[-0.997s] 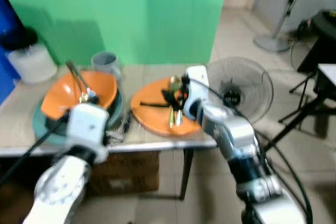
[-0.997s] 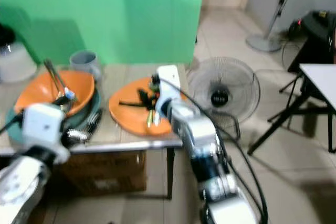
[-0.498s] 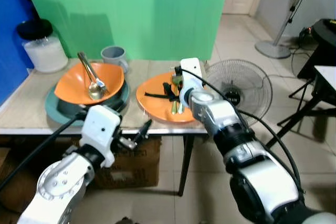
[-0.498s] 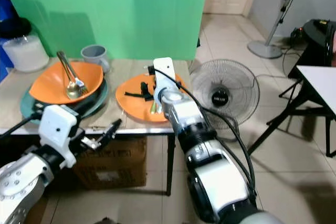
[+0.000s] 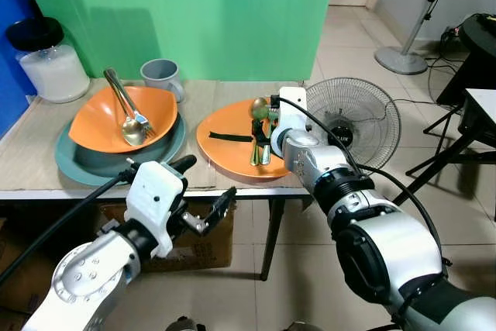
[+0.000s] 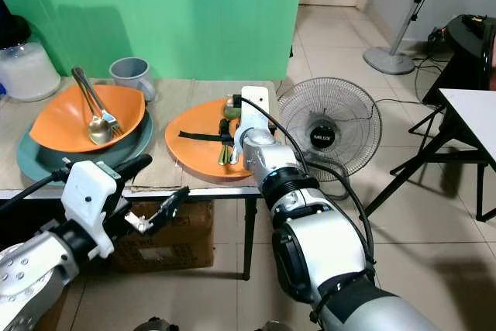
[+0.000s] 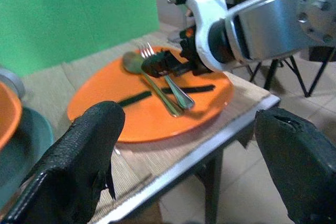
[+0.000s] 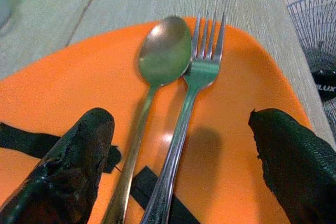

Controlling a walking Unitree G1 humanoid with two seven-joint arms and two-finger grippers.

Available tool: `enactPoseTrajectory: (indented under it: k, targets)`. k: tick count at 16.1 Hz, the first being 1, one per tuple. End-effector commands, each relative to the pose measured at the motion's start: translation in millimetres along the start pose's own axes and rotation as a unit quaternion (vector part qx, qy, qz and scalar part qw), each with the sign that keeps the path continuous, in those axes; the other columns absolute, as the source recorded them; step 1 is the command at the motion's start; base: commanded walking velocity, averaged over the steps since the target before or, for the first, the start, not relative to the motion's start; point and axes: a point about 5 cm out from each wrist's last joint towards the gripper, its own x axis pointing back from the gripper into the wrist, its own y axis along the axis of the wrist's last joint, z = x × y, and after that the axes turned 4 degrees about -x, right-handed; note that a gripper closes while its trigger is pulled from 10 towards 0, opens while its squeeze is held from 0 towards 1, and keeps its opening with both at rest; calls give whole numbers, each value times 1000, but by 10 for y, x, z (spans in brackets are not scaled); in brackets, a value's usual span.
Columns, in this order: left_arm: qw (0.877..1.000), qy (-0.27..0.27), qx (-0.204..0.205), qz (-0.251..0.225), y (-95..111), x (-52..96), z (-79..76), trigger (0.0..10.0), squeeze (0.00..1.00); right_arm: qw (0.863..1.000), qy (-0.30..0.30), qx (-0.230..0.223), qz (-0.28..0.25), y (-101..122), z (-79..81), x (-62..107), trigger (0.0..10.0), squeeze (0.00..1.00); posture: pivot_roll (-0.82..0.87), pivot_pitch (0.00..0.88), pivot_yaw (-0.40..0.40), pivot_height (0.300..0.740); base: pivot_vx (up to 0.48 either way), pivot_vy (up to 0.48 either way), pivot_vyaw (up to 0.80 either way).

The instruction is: Setting the table

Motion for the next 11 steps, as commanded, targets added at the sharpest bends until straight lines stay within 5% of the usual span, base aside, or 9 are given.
enactPoseTrajectory:
  k: [1,3,6,11]
  targets:
    - [1000,-3,-1,3,11,34,-3,10000,0,1000,-4,2,-10,77,-3,0,4627,0,19,86,-29,740,0,0,0]
    - [1000,-6,1,6,15,53,-16,10000,0,1000,-7,8,-9,63,3,-6,2118,0,24,100,-31,740,0,0,0]
    - [1000,-8,3,11,12,79,-24,10000,0,1000,-12,-4,-10,57,12,-9,0,0,30,110,-33,740,0,0,0]
    - [1000,-11,7,19,4,109,-41,10000,0,999,-27,-34,2,18,-54,-15,0,0,32,123,-31,740,0,0,0]
